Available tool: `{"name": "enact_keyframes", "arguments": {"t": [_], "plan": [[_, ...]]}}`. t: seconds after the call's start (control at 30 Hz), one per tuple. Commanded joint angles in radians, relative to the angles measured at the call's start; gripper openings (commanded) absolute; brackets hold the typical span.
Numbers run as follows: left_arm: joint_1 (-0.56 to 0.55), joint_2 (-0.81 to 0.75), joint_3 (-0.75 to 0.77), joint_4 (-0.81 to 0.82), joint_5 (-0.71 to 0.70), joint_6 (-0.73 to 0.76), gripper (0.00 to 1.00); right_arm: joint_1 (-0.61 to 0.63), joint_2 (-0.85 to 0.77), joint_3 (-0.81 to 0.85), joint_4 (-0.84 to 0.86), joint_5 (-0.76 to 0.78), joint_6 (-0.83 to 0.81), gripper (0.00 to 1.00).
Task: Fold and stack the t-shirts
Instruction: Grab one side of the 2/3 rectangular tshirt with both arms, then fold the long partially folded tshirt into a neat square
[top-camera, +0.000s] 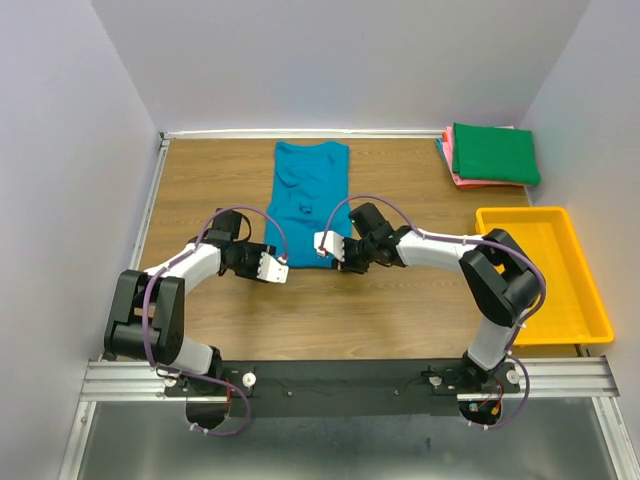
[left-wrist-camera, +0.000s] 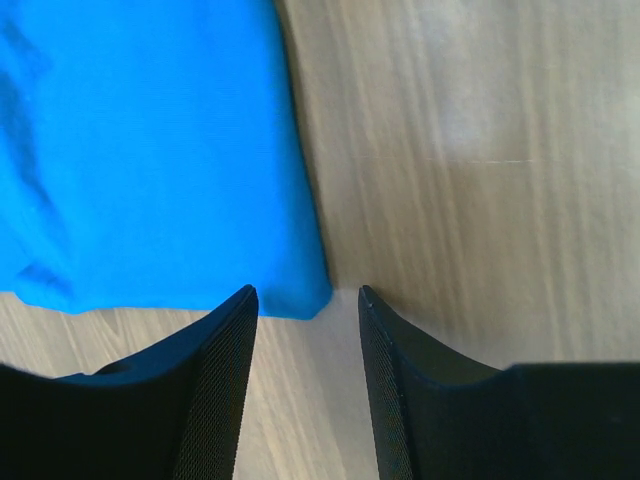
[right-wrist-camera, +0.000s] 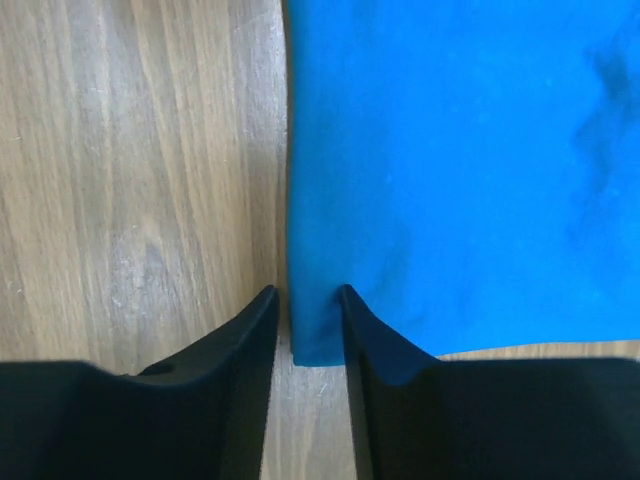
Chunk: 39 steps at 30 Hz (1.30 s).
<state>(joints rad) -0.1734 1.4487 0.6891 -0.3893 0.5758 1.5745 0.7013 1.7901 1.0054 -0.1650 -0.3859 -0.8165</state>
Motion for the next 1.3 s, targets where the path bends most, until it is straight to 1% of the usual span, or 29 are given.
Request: {"name": "enact_keyframes", "arguments": {"t": [0.0, 0.07, 0.1, 0.13, 0.17, 0.23, 0.27, 0.33, 0.43, 0.47, 0.53, 0.63, 0.73, 0.83, 0.93, 1.0, 1.03, 1.1, 1.13, 1.2, 1.27], "plan": [[-0.011, 0.048, 0.026, 0.03, -0.047, -0.031, 0.52, 0.007, 0.051, -0.045, -0.007, 0.079, -0.033, 0.31], [-0.012, 0.068, 0.035, 0.032, -0.053, -0.031, 0.47, 0.006, 0.043, -0.059, -0.008, 0.094, -0.044, 0.22], [-0.014, 0.073, 0.038, 0.032, -0.057, -0.036, 0.42, 0.006, 0.04, -0.06, -0.007, 0.097, -0.046, 0.12], [-0.017, 0.076, 0.044, 0.032, -0.062, -0.037, 0.28, 0.007, 0.038, -0.067, -0.008, 0.101, -0.047, 0.08], [-0.024, 0.075, 0.049, 0.027, -0.059, -0.044, 0.21, 0.007, 0.031, -0.065, -0.008, 0.111, -0.043, 0.04], [-0.025, 0.061, 0.059, 0.01, -0.041, -0.05, 0.08, 0.006, 0.022, -0.057, -0.01, 0.12, -0.029, 0.01], [-0.025, 0.041, 0.073, -0.009, -0.031, -0.059, 0.0, 0.003, 0.014, -0.044, -0.01, 0.124, -0.004, 0.0], [-0.025, 0.023, 0.113, -0.029, 0.001, -0.108, 0.0, -0.003, -0.006, -0.018, -0.018, 0.127, 0.046, 0.01], [-0.021, 0.006, 0.186, -0.097, 0.031, -0.142, 0.0, -0.031, -0.038, 0.044, -0.05, 0.116, 0.068, 0.01], [-0.018, -0.004, 0.205, -0.124, 0.039, -0.154, 0.0, -0.043, -0.044, 0.086, -0.08, 0.101, 0.077, 0.01], [-0.012, -0.014, 0.234, -0.144, 0.059, -0.166, 0.0, -0.063, -0.06, 0.125, -0.109, 0.091, 0.085, 0.0], [-0.011, -0.025, 0.296, -0.181, 0.076, -0.188, 0.0, -0.095, -0.078, 0.203, -0.177, 0.075, 0.077, 0.01], [-0.006, -0.03, 0.346, -0.22, 0.082, -0.197, 0.0, -0.114, -0.098, 0.248, -0.237, 0.064, 0.053, 0.01], [-0.009, -0.059, 0.377, -0.281, 0.093, -0.173, 0.0, -0.114, -0.136, 0.266, -0.307, 0.058, 0.03, 0.0], [-0.026, -0.108, 0.389, -0.353, 0.075, -0.143, 0.0, -0.114, -0.187, 0.275, -0.386, 0.041, 0.033, 0.01], [-0.032, -0.161, 0.391, -0.436, 0.079, -0.13, 0.0, -0.114, -0.239, 0.276, -0.465, -0.001, 0.028, 0.01], [-0.037, -0.206, 0.382, -0.504, 0.09, -0.108, 0.0, -0.109, -0.259, 0.275, -0.491, -0.016, 0.03, 0.01], [-0.049, -0.256, 0.365, -0.557, 0.096, -0.1, 0.0, -0.097, -0.328, 0.266, -0.565, -0.051, 0.039, 0.0], [-0.067, -0.313, 0.348, -0.572, 0.095, -0.106, 0.0, -0.083, -0.352, 0.262, -0.583, -0.065, 0.062, 0.0], [-0.089, -0.372, 0.337, -0.597, 0.099, -0.154, 0.0, -0.076, -0.432, 0.24, -0.623, -0.115, 0.086, 0.01], [-0.103, -0.446, 0.337, -0.646, 0.119, -0.172, 0.0, -0.06, -0.472, 0.233, -0.649, -0.131, 0.105, 0.0]]}}
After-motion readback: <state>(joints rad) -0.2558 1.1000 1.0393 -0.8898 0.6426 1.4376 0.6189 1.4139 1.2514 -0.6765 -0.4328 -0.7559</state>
